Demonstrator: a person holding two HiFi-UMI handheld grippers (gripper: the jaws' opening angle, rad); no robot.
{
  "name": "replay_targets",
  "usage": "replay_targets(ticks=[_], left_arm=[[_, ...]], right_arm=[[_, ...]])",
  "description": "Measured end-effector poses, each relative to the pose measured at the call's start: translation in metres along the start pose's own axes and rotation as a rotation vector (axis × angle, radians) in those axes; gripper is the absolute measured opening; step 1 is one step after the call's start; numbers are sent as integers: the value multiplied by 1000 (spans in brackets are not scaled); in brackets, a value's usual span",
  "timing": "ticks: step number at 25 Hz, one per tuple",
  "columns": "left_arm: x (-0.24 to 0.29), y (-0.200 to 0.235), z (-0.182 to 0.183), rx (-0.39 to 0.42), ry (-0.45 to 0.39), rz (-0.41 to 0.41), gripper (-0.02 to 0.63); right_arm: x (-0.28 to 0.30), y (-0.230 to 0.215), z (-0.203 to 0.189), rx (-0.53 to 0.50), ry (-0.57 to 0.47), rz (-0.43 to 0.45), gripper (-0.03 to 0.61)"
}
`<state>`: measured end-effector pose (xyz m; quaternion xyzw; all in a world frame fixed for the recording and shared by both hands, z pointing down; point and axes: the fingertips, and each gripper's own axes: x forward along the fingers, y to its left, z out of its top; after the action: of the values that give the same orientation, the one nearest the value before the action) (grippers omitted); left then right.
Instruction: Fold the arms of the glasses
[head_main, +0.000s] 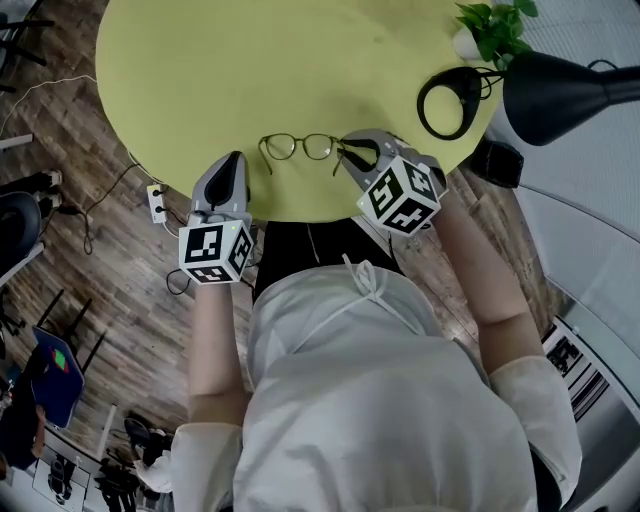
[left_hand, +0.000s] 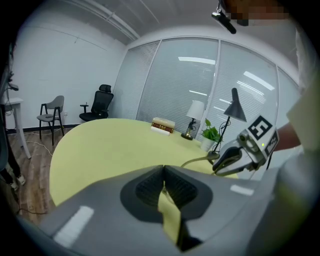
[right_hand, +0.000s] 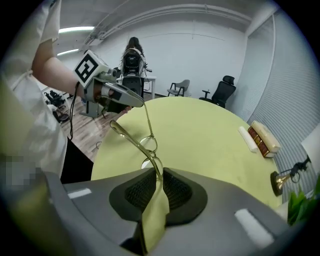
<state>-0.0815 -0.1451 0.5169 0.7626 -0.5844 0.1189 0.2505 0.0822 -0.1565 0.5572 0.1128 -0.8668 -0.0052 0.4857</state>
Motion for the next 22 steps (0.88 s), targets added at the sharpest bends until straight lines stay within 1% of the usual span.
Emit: replay_targets(ticks=[2,5,15,22], left_arm=[[4,0,1,-8,-2,-2,6],[7,-1,4,-8,-2,-9,6],[21,-11,18,-12,-10,-41,6],[28,-20,13,-8,13,-64,6]], right_arm=[[1,1,-2,-67,18,7,26],[1,2,-1,-131,31,17,17],[-1,3,4,-194,30,14,15],[-1,4,6,-190,27,12,15]])
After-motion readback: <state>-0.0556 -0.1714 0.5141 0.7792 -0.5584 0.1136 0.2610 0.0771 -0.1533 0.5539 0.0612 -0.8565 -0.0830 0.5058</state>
